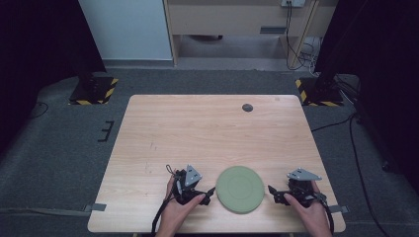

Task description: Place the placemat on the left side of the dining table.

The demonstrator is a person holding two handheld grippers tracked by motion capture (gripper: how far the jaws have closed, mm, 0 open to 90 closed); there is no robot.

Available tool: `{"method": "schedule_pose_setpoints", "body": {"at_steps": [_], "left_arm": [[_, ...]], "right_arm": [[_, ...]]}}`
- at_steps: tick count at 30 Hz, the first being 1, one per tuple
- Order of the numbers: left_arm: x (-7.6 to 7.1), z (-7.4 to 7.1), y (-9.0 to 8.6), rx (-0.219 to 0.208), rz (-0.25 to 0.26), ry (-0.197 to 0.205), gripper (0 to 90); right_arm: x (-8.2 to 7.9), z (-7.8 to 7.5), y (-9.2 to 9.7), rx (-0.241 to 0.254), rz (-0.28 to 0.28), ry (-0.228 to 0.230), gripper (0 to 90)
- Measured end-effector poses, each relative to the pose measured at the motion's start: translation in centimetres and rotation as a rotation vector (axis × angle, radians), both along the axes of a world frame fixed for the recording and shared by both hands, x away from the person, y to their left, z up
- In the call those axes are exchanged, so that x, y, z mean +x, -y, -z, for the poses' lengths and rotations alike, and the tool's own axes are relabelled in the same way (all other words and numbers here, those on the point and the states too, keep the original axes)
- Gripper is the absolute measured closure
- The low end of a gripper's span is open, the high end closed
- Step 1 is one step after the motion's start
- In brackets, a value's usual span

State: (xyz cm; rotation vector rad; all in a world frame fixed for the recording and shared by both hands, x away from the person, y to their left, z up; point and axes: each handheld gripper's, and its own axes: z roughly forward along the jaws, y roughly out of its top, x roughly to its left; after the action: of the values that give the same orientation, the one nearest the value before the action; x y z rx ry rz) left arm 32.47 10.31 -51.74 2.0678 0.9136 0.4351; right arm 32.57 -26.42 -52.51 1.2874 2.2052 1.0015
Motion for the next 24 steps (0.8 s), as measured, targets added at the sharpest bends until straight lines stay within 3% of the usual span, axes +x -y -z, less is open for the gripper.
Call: {"method": "schedule_pose_setpoints", "body": {"at_steps": [7,12,15,24], "left_arm": [[-0.1,0.5,0.7,0.021,0.032,-0.024,2.4],[0.0,1.0,1.1,0.06,0.046,-0.039,2.4],[0.1,1.0,1.1,0.047,0.053,-0.046,2.4],[0.2,1.6,1.5,0.062,0.056,-0.061,0.6]], "right_arm": [[-0.3,0.1,-0.8,-0.01,-0.048,0.001,3.7],[-0.4,0.1,-1.3,-0.018,-0.074,-0.005,3.7],[-0.4,0.2,-1.6,-0.022,-0.084,-0.005,3.7],[-0.4,0.3,-1.7,-0.026,-0.078,-0.01,2.4]]}}
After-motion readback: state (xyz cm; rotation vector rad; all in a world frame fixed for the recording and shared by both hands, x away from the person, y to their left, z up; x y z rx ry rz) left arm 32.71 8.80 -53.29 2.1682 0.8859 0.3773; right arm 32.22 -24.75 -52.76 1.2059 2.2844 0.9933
